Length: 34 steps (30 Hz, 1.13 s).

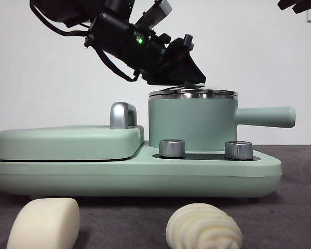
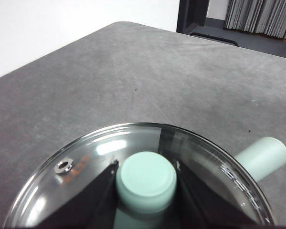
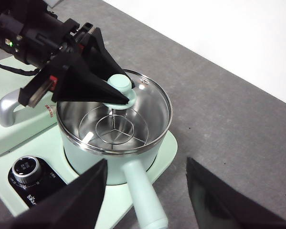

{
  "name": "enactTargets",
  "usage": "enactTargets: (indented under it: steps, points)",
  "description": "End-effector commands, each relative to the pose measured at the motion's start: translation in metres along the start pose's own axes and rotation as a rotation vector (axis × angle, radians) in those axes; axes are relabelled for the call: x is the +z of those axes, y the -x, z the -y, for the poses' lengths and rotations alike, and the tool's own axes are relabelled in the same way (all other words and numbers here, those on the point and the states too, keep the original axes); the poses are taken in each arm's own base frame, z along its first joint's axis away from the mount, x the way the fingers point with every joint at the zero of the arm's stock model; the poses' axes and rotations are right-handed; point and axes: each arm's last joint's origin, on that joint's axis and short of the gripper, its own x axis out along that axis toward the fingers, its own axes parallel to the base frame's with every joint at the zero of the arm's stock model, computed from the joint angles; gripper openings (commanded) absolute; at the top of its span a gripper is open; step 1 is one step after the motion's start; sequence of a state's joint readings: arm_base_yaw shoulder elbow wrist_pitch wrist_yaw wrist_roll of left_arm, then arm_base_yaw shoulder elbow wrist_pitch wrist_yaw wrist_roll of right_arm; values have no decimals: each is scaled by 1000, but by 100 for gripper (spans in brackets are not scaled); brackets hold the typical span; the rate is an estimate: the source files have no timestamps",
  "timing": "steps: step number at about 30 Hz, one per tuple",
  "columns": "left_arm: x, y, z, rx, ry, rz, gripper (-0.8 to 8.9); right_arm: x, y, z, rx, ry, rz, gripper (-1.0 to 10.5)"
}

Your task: Put the buns in a small steamer

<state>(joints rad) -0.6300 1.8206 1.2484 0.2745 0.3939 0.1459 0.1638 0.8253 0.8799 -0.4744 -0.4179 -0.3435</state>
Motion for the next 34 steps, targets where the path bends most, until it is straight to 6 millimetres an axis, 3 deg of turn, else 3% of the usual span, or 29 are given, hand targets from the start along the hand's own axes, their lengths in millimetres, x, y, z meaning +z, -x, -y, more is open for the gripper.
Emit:
enactTargets:
  steps: [1,10,19,28,34]
  points:
    - [-1,-7,0,-4,-4,0,10,6,2,1,-2,7,20,264]
    - [3,-5,0,1,-8,9,10,5,2,0,0,4,14,264]
    - [28,15,4,22,-35,76,10,5,2,0,0,4,14,264]
    - [62,50,9,43,-48,140,10,5,2,0,0,4,14,264]
    - [76,89,12,110,42,61,11,6,1,0,7,-22,17,264]
